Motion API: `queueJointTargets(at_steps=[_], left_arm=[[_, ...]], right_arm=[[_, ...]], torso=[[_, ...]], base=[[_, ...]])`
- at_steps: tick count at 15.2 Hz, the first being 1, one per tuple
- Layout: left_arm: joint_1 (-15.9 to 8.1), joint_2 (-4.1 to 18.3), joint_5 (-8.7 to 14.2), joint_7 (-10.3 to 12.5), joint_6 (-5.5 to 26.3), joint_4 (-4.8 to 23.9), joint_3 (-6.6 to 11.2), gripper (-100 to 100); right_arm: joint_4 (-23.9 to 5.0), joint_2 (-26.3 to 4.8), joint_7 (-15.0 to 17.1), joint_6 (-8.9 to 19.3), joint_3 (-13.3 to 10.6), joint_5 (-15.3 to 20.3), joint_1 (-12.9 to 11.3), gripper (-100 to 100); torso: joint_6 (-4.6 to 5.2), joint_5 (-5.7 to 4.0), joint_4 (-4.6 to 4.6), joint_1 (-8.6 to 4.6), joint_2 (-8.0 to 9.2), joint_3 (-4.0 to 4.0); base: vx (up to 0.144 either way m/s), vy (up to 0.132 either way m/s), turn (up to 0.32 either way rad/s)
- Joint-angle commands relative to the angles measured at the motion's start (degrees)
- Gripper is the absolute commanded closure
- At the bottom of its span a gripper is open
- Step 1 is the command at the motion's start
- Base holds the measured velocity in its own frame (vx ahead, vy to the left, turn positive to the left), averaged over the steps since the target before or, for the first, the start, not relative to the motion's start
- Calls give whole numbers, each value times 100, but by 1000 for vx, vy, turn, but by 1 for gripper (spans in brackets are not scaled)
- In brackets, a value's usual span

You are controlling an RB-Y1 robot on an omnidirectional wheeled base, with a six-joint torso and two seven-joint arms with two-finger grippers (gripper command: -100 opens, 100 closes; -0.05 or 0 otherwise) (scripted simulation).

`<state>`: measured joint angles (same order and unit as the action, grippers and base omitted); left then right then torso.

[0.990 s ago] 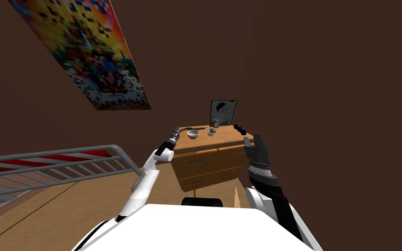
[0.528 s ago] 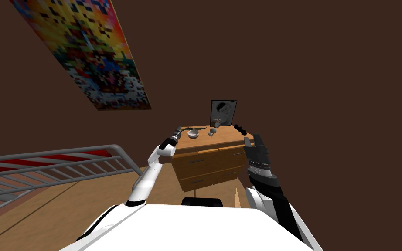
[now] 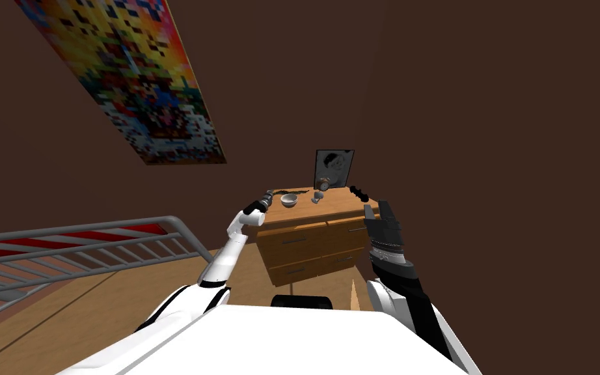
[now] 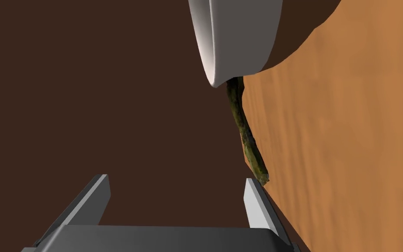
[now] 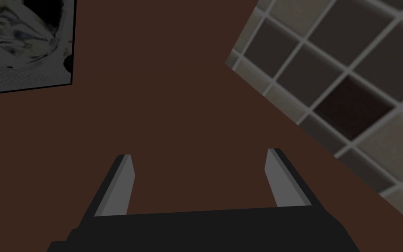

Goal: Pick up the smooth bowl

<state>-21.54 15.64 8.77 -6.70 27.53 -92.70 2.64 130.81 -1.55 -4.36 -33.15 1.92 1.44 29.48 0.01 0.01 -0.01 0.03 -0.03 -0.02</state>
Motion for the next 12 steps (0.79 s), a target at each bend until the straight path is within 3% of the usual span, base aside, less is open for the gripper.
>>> queueJointTargets(at_steps=[1, 2, 4, 6, 7, 9, 11, 12], left_arm=[[-192, 31, 33, -8, 286, 159, 4, -100], [-192, 31, 33, -8, 313, 159, 4, -100], [-552, 57, 82, -33, 628, 496, 11, -100], [-563, 57, 82, -33, 755, 496, 11, -100], [-810, 79, 132, -57, 954, 749, 18, -100], [-934, 79, 132, -57, 1196, 834, 18, -100], [-1269, 98, 182, -80, 1448, 1163, 25, -100], [-1304, 98, 182, -80, 1586, 1171, 25, -100]], right_arm=[[0, 0, 0, 0, 0, 0, 0, 0], [0, 0, 0, 0, 0, 0, 0, 0], [0, 0, 0, 0, 0, 0, 0, 0], [0, 0, 0, 0, 0, 0, 0, 0], [0, 0, 0, 0, 0, 0, 0, 0], [0, 0, 0, 0, 0, 0, 0, 0], [0, 0, 0, 0, 0, 0, 0, 0], [0, 0, 0, 0, 0, 0, 0, 0]], torso=[[0, 0, 0, 0, 0, 0], [-1, 0, 0, 0, 0, 0], [0, 0, 0, -1, 0, 0], [-1, 0, 0, -1, 0, 0], [-1, 0, 0, -1, 1, 0], [0, -1, 0, -1, 0, 0], [0, -1, 0, -1, 0, 0], [0, -1, 0, -1, -1, 0]], base=[[-1, 9, -5], [0, 5, -2], [0, 9, -1], [1, 8, -3], [0, 7, -1], [1, 9, -5], [2, 10, -7], [2, 8, -6]])
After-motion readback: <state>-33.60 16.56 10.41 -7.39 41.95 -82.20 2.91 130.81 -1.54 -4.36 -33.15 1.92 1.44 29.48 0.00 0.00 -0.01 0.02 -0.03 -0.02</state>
